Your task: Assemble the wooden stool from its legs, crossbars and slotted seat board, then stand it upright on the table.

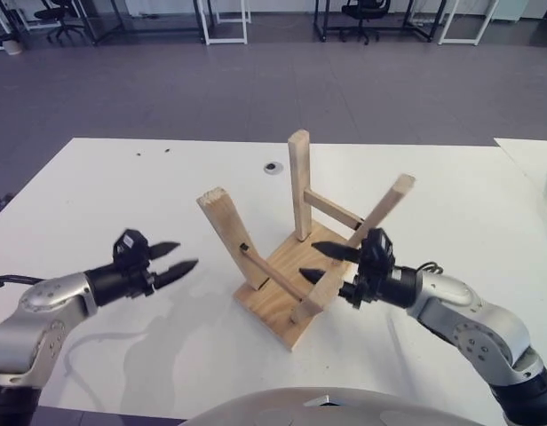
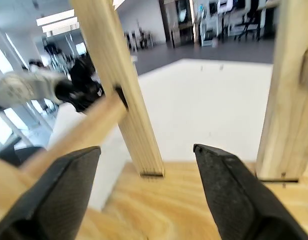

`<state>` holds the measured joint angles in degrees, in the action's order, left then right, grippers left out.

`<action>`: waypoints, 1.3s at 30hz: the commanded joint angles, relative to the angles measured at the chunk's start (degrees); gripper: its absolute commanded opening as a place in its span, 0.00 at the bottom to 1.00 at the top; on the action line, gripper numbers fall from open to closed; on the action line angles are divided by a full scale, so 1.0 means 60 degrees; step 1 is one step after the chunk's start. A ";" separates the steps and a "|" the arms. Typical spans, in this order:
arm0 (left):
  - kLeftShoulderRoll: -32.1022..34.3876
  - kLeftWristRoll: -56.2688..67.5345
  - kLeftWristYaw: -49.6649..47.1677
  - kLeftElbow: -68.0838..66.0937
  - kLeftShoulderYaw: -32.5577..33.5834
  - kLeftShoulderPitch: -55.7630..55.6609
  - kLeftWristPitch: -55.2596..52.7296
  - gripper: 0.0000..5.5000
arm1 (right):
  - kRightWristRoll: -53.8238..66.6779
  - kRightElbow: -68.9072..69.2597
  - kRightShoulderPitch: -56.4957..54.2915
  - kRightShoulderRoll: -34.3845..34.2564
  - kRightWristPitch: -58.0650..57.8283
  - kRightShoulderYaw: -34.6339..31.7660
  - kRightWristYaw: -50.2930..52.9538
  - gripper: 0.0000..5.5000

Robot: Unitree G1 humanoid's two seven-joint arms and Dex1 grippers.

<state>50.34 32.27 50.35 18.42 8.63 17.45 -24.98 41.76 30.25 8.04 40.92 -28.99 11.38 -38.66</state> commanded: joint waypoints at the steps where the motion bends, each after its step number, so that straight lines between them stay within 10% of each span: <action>1: 0.0746 -0.1084 0.0327 0.0829 -0.0748 0.0576 -0.0131 0.62 | -0.1284 -0.0990 0.1435 0.1812 0.0675 -0.0674 -0.1588 0.63; 7: 0.0651 -0.1925 0.0226 0.1418 -0.1861 0.0023 -0.0404 0.62 | -0.1781 -0.3960 -0.0333 0.1024 0.1412 -0.2013 -0.1620 0.63; 16: -0.0532 -0.3435 -0.0419 -0.0531 -0.3615 -0.2423 -0.0761 0.62 | -0.5390 -1.1469 -0.4938 -0.2419 0.4660 0.0013 -0.1017 0.63; 23: -0.3582 -0.4029 -0.2746 -0.3900 -0.3202 -0.4708 0.0601 0.62 | -0.4814 -0.7991 -0.2327 -0.1316 0.4095 -0.0865 -0.1698 0.63; 30: -0.3123 -0.4346 -0.3897 -0.1386 -0.1167 -0.1845 0.1063 0.62 | -0.4877 -0.3867 0.0596 -0.1613 0.2542 -0.2507 0.1117 0.63; 39: -0.3907 -0.4929 -0.4850 0.2565 -0.2974 0.0576 -0.1809 0.62 | -0.4745 -0.0888 0.2500 -0.2449 0.0942 -0.1969 0.2071 0.63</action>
<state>27.25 3.29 21.77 31.00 -7.54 20.45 -32.51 13.08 22.22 23.11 27.19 -21.26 -1.91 -26.73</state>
